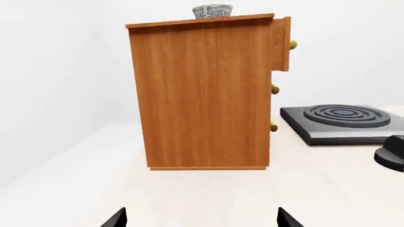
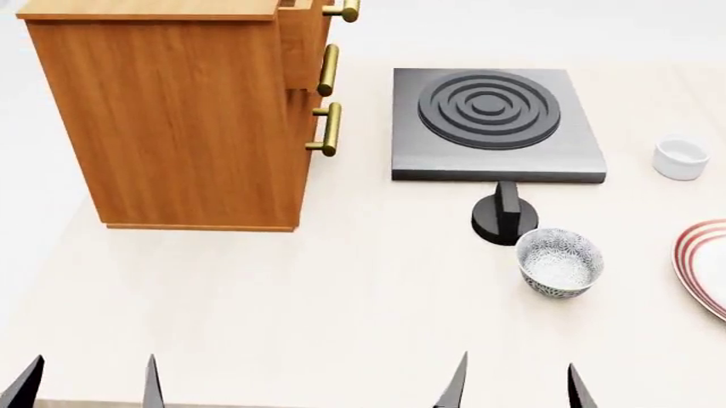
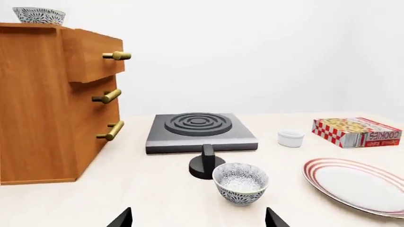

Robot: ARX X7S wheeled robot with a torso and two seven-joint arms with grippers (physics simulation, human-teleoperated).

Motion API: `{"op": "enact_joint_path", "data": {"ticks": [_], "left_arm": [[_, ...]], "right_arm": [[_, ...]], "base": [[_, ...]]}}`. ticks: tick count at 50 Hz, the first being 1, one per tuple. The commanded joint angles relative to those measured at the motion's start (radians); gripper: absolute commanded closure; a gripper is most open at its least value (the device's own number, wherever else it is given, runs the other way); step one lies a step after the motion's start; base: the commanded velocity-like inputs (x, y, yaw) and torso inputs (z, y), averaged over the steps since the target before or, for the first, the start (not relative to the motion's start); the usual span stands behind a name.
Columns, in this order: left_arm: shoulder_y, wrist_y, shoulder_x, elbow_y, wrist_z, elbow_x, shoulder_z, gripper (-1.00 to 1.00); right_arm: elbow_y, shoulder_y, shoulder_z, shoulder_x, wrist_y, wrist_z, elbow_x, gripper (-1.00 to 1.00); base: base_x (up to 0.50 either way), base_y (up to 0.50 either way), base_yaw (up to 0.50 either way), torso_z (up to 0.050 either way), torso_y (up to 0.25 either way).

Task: Pick the akita bowl on the wooden cabinet and place it on the plate.

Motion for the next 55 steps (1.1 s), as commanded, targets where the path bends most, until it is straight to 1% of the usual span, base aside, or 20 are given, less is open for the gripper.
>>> {"op": "enact_joint_path", "data": {"ticks": [1, 2, 8, 12, 19, 24, 28, 34, 40, 45, 47, 50, 55], "left_arm": [[-0.054, -0.084, -0.017, 0.138, -0.047, 0.077, 0.025, -1.0], [-0.079, -0.116, -0.014, 0.148, -0.043, 0.067, 0.021, -1.0], [-0.132, -0.166, -0.011, 0.186, -0.042, 0.076, 0.034, -1.0], [-0.155, -0.189, -0.01, 0.203, -0.04, 0.076, 0.042, -1.0], [-0.181, -0.219, -0.01, 0.253, -0.041, 0.047, 0.02, -1.0], [-0.192, -0.232, -0.015, 0.271, -0.042, 0.053, 0.028, -1.0], [-0.23, -0.277, -0.018, 0.296, -0.027, 0.033, 0.027, -1.0], [-0.301, -0.42, -0.024, 0.415, -0.001, -0.014, 0.025, -1.0], [-0.363, -0.487, -0.014, 0.446, 0.012, -0.071, -0.006, -1.0], [-0.417, -0.562, -0.014, 0.472, 0.017, -0.097, -0.005, -1.0], [-0.459, -0.617, -0.001, 0.486, 0.028, -0.145, -0.029, -1.0], [-0.588, -0.772, 0.012, 0.529, 0.016, -0.196, -0.051, -1.0], [-0.714, -0.904, 0.032, 0.556, 0.01, -0.249, -0.071, -1.0]], "right_arm": [[-0.222, 0.015, 0.012, 0.039, 0.152, 0.054, 0.003, -1.0], [-0.245, 0.024, 0.018, 0.043, 0.167, 0.055, 0.01, -1.0], [-0.338, 0.054, 0.011, 0.061, 0.234, 0.059, 0.017, -1.0], [-0.377, 0.076, 0.011, 0.062, 0.273, 0.075, 0.015, -1.0], [-0.48, 0.097, 0.012, 0.075, 0.336, 0.085, 0.03, -1.0], [-0.508, 0.1, 0.012, 0.077, 0.35, 0.095, 0.03, -1.0], [-0.562, 0.099, 0.006, 0.083, 0.38, 0.106, 0.031, -1.0], [-0.661, 0.117, 0.008, 0.092, 0.441, 0.127, 0.036, -1.0], [-0.711, 0.162, -0.013, 0.094, 0.507, 0.141, 0.035, -1.0], [-0.693, 0.137, -0.014, 0.092, 0.466, 0.14, 0.036, -1.0], [-0.69, 0.127, -0.012, 0.094, 0.455, 0.139, 0.039, -1.0], [-0.689, 0.124, -0.006, 0.095, 0.448, 0.137, 0.048, -1.0], [-0.693, 0.128, -0.016, 0.098, 0.45, 0.138, 0.049, -1.0]], "base": [[0.0, 0.0, 0.0, 0.0, 0.0], [0.0, 0.0, 0.0, 0.0, 0.0], [0.0, 0.0, 0.0, 0.0, 0.0], [0.0, 0.0, 0.0, 0.0, 0.0], [0.0, 0.0, 0.0, 0.0, 0.0], [0.0, 0.0, 0.0, 0.0, 0.0], [0.0, 0.0, 0.0, 0.0, 0.0], [0.0, 0.0, 0.0, 0.0, 0.0], [0.0, 0.0, 0.0, 0.0, 0.0], [0.0, 0.0, 0.0, 0.0, 0.0], [0.0, 0.0, 0.0, 0.0, 0.0], [0.0, 0.0, 0.0, 0.0, 0.0], [0.0, 0.0, 0.0, 0.0, 0.0]]}}
